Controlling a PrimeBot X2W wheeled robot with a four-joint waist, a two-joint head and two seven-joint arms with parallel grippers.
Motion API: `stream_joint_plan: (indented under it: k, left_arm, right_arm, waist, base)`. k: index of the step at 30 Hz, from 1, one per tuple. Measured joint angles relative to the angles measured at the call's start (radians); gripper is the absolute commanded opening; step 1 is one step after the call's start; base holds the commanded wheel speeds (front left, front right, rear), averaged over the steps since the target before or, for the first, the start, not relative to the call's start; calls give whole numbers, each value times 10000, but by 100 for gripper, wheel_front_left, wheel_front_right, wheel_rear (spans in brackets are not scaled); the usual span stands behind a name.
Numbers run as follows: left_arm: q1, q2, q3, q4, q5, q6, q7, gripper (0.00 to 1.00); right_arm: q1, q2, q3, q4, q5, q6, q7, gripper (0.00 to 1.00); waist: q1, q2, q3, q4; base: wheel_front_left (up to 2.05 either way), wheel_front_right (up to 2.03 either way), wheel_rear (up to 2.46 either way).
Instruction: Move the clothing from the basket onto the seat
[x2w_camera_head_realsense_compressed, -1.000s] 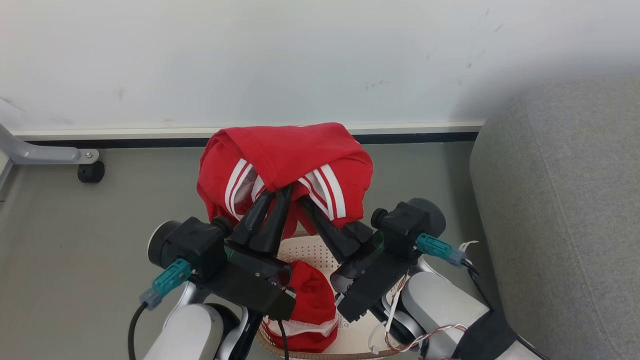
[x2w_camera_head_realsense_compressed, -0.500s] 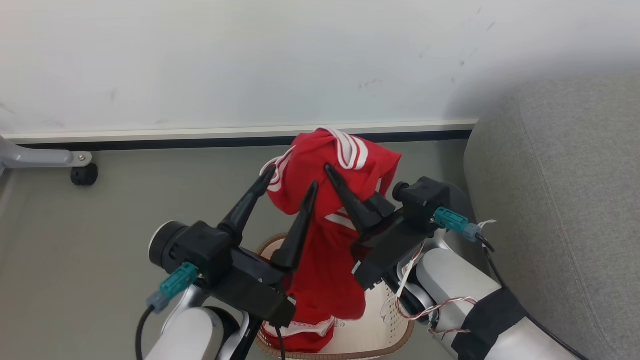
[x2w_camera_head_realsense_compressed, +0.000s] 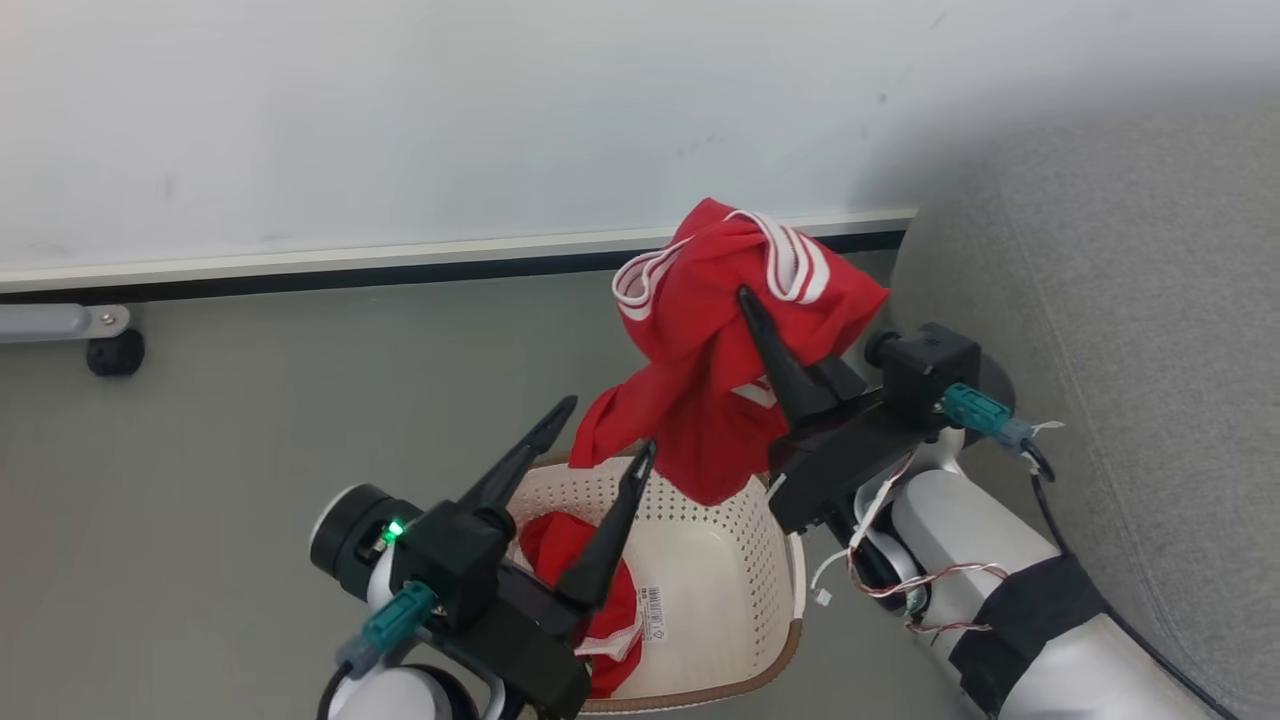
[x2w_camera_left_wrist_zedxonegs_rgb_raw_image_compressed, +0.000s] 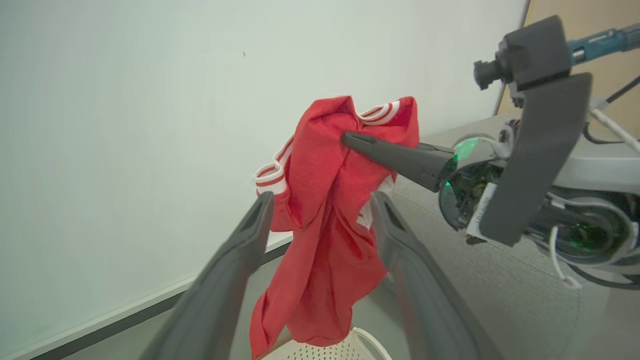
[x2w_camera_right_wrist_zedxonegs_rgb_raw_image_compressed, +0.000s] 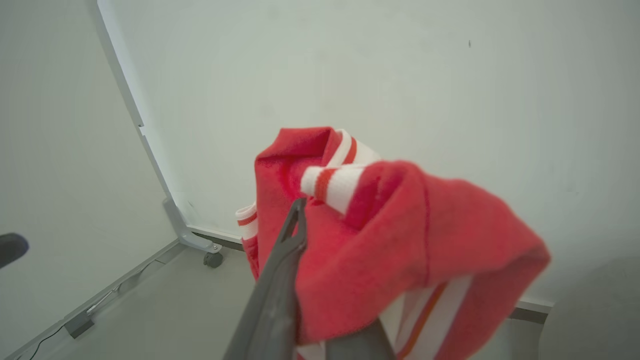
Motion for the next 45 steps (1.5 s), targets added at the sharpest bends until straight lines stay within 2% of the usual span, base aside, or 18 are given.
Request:
stream_joint_plan:
  k: [13, 29, 39, 45]
  left_arm:
    - [340, 297, -374, -247, 330, -38, 192, 100]
    - [350, 598, -481, -849, 477, -111, 499, 100]
    - [349, 865, -518, -1110, 541, -198, 796, 100]
    - [348, 953, -543, -1154, 639, -198, 926, 100]
  right_arm:
    - [136, -309, -537, 71, 59, -328, -6, 0]
    - [639, -539, -1267, -456, 61, -683, -15, 0]
    - [739, -566, -1770, -744, 59, -780, -15, 0]
    - [797, -593, -2073, -857, 59, -830, -17, 0]
  waist:
    - [0, 0, 237, -1064]
    - [0, 0, 668, -3046]
    - [0, 0, 1030, -4206]
    - [-1, 0, 1198, -4638]
  base:
    - [0, 0, 0]
    - [0, 0, 0]
    - [0, 0, 0]
    - [0, 0, 0]
